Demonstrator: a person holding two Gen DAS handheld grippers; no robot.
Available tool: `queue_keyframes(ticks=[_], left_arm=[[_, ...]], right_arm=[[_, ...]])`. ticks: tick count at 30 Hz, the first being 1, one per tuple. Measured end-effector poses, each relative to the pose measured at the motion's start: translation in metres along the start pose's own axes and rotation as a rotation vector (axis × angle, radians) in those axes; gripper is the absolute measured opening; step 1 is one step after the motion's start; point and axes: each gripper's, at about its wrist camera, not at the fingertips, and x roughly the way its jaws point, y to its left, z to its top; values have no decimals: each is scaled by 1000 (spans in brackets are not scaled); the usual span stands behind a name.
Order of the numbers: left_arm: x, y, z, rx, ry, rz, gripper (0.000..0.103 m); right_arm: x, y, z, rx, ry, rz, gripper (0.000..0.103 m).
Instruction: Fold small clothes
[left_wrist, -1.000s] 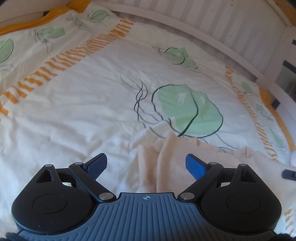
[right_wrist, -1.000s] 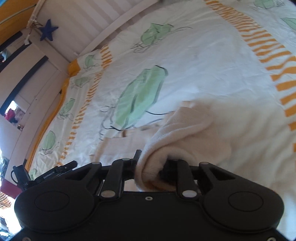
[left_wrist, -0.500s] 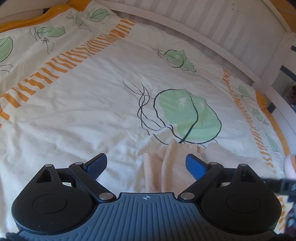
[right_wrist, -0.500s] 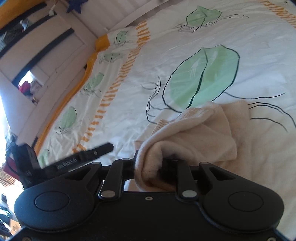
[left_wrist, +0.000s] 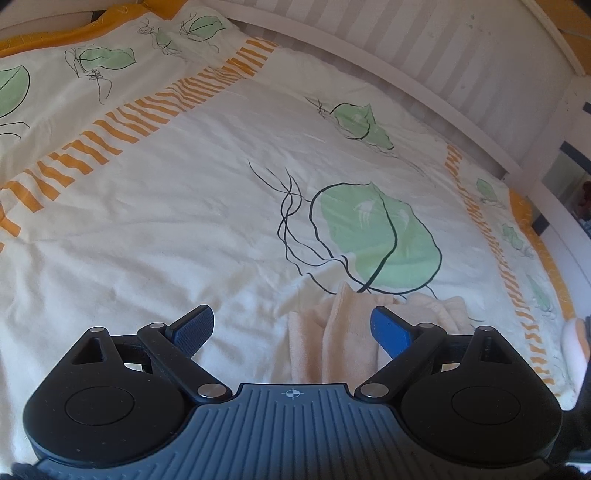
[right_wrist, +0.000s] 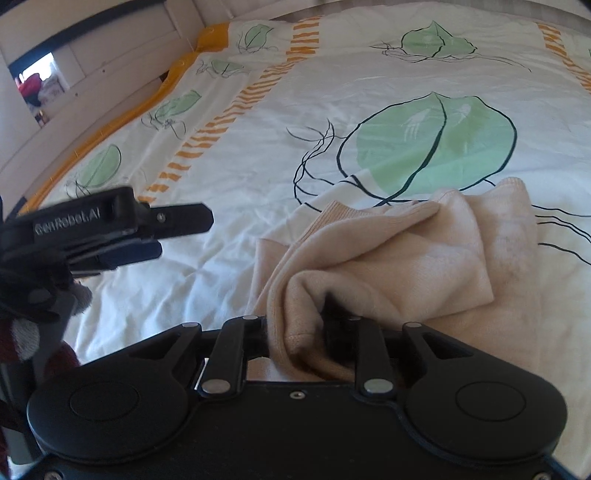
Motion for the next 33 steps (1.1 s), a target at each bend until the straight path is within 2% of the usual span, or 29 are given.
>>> queue_keyframes(ticks=[1, 3, 4, 11, 16, 20, 22, 25, 30, 33], left_arm=[[0, 1, 0, -4, -1, 1, 93], [0, 4, 1, -16, -2, 4, 93], [-1, 6, 1, -22, -4, 5, 93], [-7, 17, 6, -59, -23, 14, 93], [-11, 27, 9, -90, -36, 30, 93], [-14, 31, 11, -89, -45, 51, 93], [-17, 33, 12, -89, -52, 58, 93], [-21, 39, 13, -91, -62, 78, 93], [-23, 44, 12, -96, -58, 89, 93], [-22, 38, 12, -77, -52, 76, 93]], right_arm=[[1, 1, -1, -4, -4, 8, 44], [1, 5, -2, -12, -20, 36, 58], [0, 7, -2, -21, -28, 45, 60], [-7, 12, -3, -46, -63, 103, 66], [-2, 27, -1, -89, -59, 19, 66], [8, 57, -2, -211, -55, -42, 80], [14, 70, -4, -269, -60, -43, 80], [11, 79, -10, -309, -81, 21, 80], [-27, 74, -22, -314, -174, 75, 78], [-54, 58, -30, -279, -230, 54, 78]])
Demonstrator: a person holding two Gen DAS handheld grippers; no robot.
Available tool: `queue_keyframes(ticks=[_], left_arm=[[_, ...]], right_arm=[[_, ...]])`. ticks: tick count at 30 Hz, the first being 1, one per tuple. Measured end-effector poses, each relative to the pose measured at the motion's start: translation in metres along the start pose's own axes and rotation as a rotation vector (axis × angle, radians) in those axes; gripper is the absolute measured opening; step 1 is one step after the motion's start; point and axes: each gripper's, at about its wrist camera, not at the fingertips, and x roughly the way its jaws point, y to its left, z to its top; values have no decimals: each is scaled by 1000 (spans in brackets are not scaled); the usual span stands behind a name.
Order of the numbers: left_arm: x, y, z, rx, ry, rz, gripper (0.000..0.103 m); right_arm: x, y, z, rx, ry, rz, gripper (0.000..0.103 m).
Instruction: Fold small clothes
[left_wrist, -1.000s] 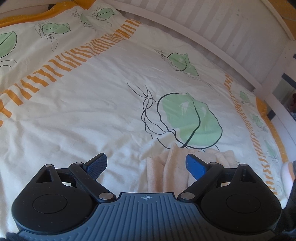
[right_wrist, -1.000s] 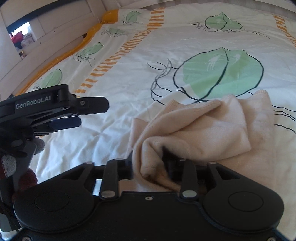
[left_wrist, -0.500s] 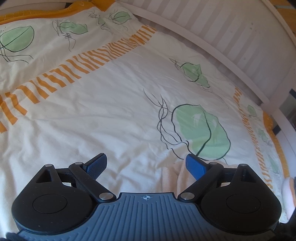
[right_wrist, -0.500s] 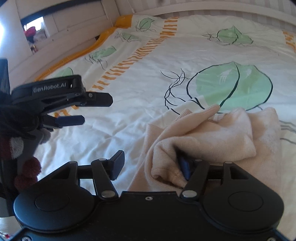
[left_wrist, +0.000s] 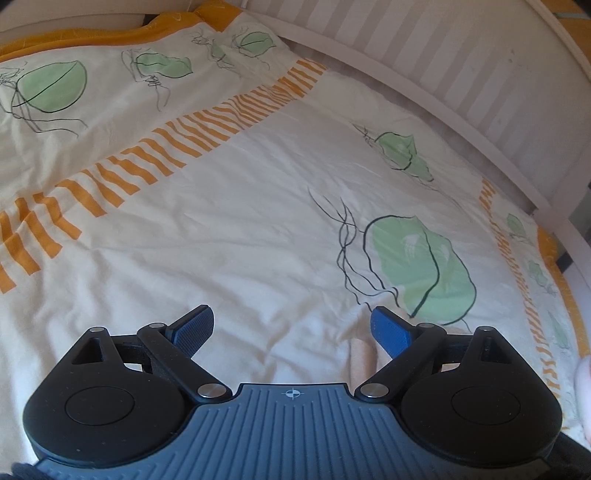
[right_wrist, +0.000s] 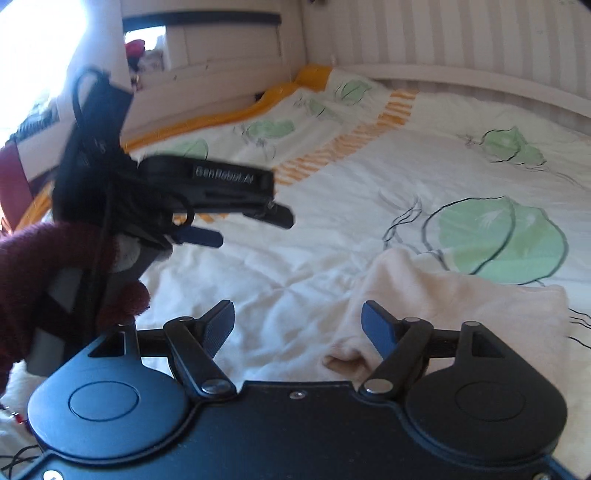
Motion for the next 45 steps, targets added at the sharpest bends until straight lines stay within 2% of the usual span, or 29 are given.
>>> queue_keyframes(ticks=[2, 7, 14, 15, 17, 19, 21, 22, 26, 27, 29, 32, 34, 38, 41, 45], left_arm=[[1, -5, -2, 13, 10, -15, 93], [9, -19, -9, 44, 57, -79, 93], [18, -32, -19, 101, 101, -91, 93], [18, -33, -19, 104, 105, -91, 93], [19, -33, -20, 105, 108, -89, 93], [19, -32, -19, 103, 109, -87, 93], [19, -32, -19, 103, 110, -87, 93], [19, -32, -20, 104, 112, -86, 93], [21, -36, -21, 120, 121, -88, 93], [21, -37, -22, 126, 126, -89, 93], [22, -37, -24, 134, 134, -87, 93], [25, -41, -30, 157, 149, -75, 93], [25, -44, -35, 180, 152, -70, 93], [15, -53, -46, 209, 140, -110, 93], [-5, -65, -61, 242, 112, -170, 93], [-22, -81, -84, 292, 104, -192, 92]], right_arm=[[-14, -7, -6, -11, -11, -36, 78], [-25, -8, -23, -74, 26, -75, 78], [-23, 14, -38, -213, 19, -67, 76], [-23, 14, -38, -229, 11, -89, 75], [-22, 8, -35, -224, -14, -146, 75], [-19, -8, -30, -167, -6, -145, 76], [-14, -22, -29, -122, 22, -113, 77], [-12, -24, -31, -118, 33, -65, 77], [-1, 1, -52, -171, 166, 229, 78], [-2, 9, -59, -185, 184, 269, 74], [-7, 20, -67, -204, 189, 287, 74], [-22, 16, -70, -183, 152, 267, 74], [-35, 4, -66, -152, 104, 211, 74], [-60, -20, -64, -98, 40, 76, 75], [-75, -34, -69, -61, 27, 34, 75], [-88, -47, -81, -36, 33, 13, 75]])
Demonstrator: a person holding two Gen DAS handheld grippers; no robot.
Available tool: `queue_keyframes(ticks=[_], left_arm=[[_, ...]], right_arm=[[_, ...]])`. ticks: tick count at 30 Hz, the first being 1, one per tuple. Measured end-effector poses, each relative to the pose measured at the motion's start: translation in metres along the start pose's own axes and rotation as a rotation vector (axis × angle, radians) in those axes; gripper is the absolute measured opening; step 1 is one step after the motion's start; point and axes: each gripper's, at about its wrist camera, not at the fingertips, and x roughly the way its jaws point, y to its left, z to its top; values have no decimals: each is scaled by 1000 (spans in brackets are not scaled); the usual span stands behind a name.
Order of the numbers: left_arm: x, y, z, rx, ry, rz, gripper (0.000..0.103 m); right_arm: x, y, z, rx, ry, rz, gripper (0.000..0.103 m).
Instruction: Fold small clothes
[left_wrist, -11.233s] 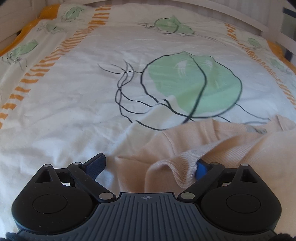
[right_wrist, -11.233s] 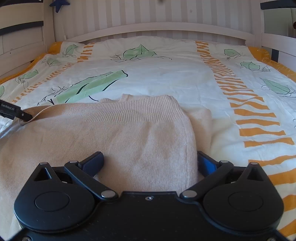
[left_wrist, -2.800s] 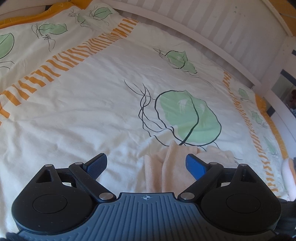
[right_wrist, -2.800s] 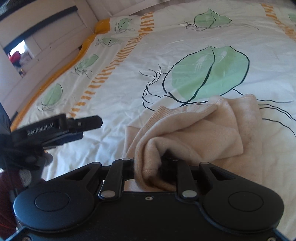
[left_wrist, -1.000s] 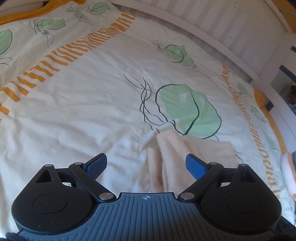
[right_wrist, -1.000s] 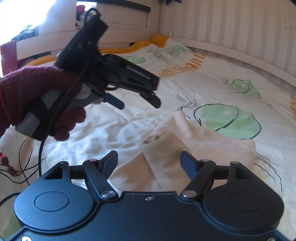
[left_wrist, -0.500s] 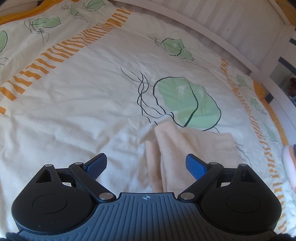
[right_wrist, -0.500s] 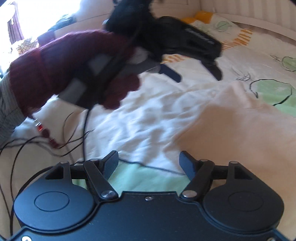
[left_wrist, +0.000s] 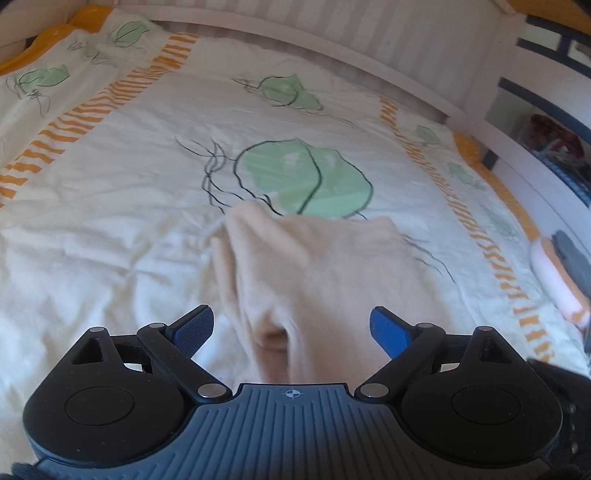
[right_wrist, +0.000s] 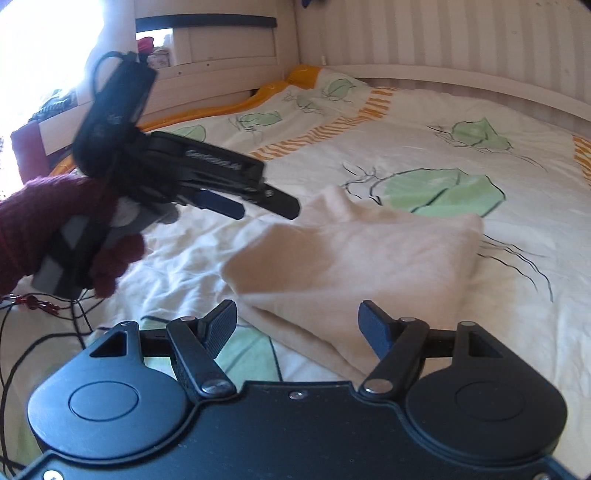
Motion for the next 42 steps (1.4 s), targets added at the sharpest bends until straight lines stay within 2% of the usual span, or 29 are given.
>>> queue_keyframes(ticks=[3, 6, 9, 11, 13, 15, 16, 17, 20, 23, 26, 29, 33, 37, 40, 42], left_arm=[[0, -12, -11, 31, 17, -6, 90], [4, -19, -18, 60, 27, -25, 82], [10, -18, -22, 40, 36, -52, 71], [13, -15, -24, 15, 36, -62, 59], [16, -11, -25, -9, 45, -70, 51], [21, -7, -26, -33, 81, -78, 40], [24, -6, -26, -44, 103, -84, 17], [27, -4, -27, -60, 128, -95, 4], [23, -1, -31, -84, 160, -145, 3], [10, 3, -31, -55, 162, -117, 3], [8, 18, -32, -112, 169, -121, 3], [10, 30, -35, -196, 172, -160, 3], [16, 31, -37, -207, 188, -163, 3], [19, 35, -36, -233, 202, -176, 4], [20, 43, -41, -265, 241, -156, 4], [23, 52, -46, -316, 258, -172, 4]], right_arm=[[-4, -7, -7, 28, 6, -5, 75], [-10, -16, -11, 78, 3, -3, 75], [-17, -23, -15, 120, -3, -13, 75], [-22, -26, -17, 138, -10, -14, 76], [-23, -29, -19, 151, -15, -12, 76], [-22, -30, -18, 152, -15, -19, 76], [-20, -32, -18, 151, -10, -29, 76], [-17, -34, -18, 149, -2, -43, 76], [-9, -39, -16, 129, 16, -85, 76], [-4, -43, -15, 110, 32, -112, 76], [2, -45, -16, 87, 47, -129, 76], [9, -40, -19, 22, 77, -167, 76], [17, -36, -21, -19, 100, -178, 76], [21, -46, -19, 29, 102, -197, 76], [19, -75, -25, 211, 123, -210, 76], [13, -85, -31, 262, 130, -199, 80]])
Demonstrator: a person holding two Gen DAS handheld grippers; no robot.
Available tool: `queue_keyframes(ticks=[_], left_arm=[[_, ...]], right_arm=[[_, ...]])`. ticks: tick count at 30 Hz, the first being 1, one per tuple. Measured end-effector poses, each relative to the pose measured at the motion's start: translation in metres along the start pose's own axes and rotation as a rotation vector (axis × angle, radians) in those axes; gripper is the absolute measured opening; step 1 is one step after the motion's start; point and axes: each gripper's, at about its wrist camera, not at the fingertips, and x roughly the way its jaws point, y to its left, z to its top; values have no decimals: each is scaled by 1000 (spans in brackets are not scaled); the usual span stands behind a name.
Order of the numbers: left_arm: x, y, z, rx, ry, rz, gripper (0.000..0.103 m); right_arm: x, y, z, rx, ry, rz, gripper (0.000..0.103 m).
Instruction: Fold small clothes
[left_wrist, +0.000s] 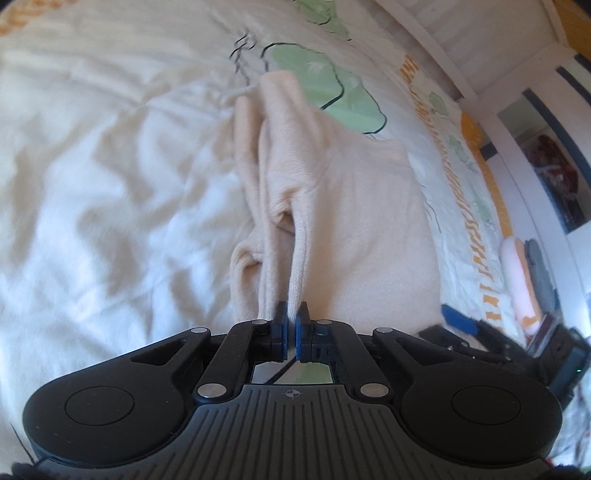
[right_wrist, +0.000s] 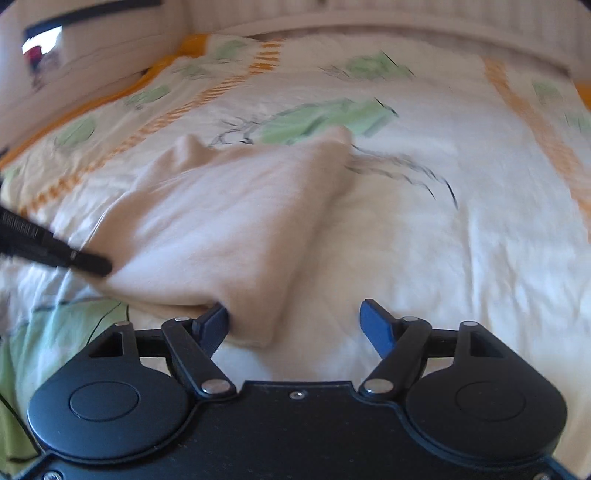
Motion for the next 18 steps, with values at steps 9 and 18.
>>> queue_keyframes(ticks=[9, 18], left_arm=[[-17, -27, -5, 125, -33, 116, 6], [-39, -85, 32, 310, -314, 242, 102]], right_arm=[[-32, -16, 3, 65, -29, 104, 83], [-25, -28, 37, 140, -106, 134, 103]])
